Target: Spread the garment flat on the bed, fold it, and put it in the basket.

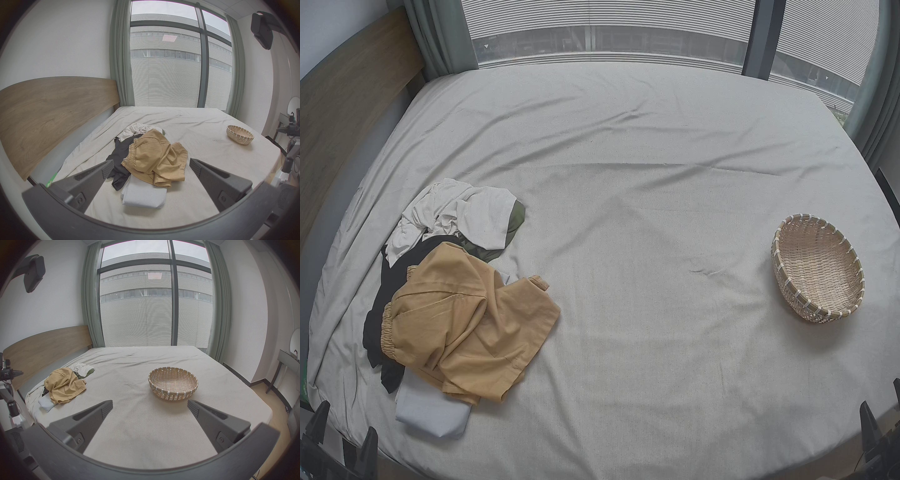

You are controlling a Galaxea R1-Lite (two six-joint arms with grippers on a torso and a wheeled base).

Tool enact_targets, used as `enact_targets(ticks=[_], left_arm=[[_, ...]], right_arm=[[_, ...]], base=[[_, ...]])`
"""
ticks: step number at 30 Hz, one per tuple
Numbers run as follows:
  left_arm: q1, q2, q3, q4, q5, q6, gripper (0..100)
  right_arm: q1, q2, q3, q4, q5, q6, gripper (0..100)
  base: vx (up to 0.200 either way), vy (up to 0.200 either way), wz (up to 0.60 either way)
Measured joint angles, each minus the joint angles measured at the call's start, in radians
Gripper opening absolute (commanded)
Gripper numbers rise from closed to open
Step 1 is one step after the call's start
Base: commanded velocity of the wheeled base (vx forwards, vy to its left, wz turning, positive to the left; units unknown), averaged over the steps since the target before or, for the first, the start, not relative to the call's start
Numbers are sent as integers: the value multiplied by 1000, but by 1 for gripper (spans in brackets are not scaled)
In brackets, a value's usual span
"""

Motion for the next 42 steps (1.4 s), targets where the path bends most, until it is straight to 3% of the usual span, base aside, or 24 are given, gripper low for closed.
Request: enact_targets(ticks=[34,42], left_arm=[[1,0,0,-7,-12,38,100],[1,37,-100,-115,-6,28,100]], right_arm=[[0,0,0,0,0,2,100],[-1,0,0,0,0,2,100]], base=[[0,0,0],[0,0,0]])
